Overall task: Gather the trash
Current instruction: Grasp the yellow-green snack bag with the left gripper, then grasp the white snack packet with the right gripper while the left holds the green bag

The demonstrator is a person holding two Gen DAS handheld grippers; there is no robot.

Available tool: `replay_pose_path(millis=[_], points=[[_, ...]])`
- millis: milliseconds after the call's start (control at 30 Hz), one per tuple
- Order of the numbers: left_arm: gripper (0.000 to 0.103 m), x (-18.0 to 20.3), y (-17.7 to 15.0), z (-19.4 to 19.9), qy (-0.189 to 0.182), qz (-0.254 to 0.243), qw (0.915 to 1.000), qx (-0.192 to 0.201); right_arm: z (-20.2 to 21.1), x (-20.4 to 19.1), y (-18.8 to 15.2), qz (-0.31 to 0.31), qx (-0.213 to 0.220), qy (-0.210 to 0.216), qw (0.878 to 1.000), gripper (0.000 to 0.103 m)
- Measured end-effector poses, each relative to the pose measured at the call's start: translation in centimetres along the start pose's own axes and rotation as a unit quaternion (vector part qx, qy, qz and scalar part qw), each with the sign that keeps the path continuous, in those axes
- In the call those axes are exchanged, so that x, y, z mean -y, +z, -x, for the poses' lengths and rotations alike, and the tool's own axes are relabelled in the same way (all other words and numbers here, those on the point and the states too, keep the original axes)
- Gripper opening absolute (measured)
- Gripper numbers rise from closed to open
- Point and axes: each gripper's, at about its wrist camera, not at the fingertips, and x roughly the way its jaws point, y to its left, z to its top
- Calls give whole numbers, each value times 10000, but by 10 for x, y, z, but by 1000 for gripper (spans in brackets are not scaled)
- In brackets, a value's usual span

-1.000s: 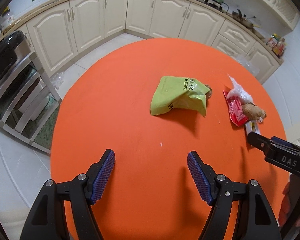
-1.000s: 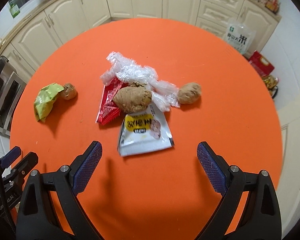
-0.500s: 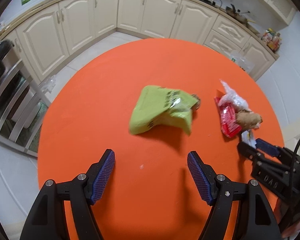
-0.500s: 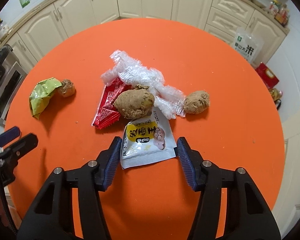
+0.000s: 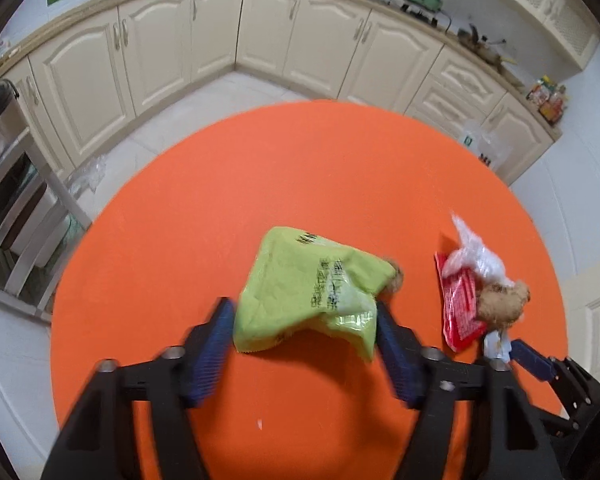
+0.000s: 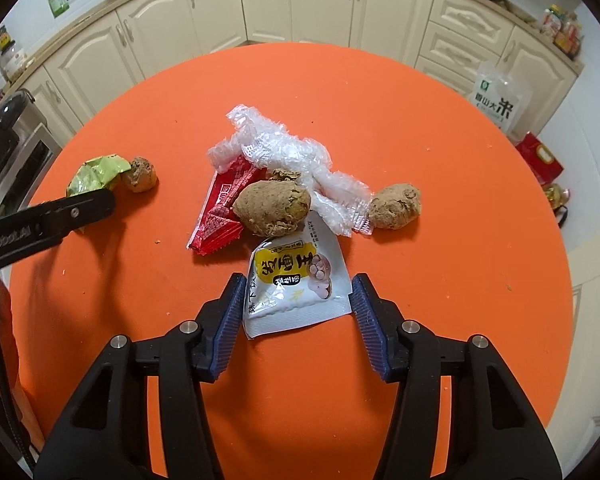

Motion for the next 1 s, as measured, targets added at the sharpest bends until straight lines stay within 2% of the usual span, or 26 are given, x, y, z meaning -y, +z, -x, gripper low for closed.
replay_pose_path(millis=[33, 67, 167, 267, 333, 433, 500, 600, 633, 1000], points=[[54, 1, 0, -1, 67, -71, 9999, 45, 0, 0, 0, -5, 4, 2, 10000, 51], [41, 2, 0, -3, 111, -141, 9998, 28, 0, 0, -1, -12, 6, 6, 10000, 51], [34, 3, -3, -6, 119, -203, 9997, 16, 1, 1, -2, -23, 26, 26, 10000, 51], [29, 2, -6, -4, -21, -206, 9998, 9, 2, 1, -2, -51, 35, 39, 10000, 50], [28, 0, -10, -1, 3, -160, 9999, 49, 4, 2, -2, -89, 47, 78, 9999, 47], [27, -2, -17, 8, -45, -100, 9999, 100, 9, 2, -2, -76, 38, 154, 9998, 36], [27, -3, -22, 16, -59, -66, 9999, 111, 11, 1, -3, -65, 34, 126, 9999, 34], [27, -2, -33, 29, 108, -75, 9996, 262, 16, 0, -6, -82, 44, 188, 9998, 23], [27, -1, -36, 32, 168, -90, 9994, 293, 18, 0, -8, -95, 2, 230, 9997, 12], [27, 18, -85, 58, 80, -436, 9988, 203, 41, 24, -47, -591, -90, 616, 9963, 4]])
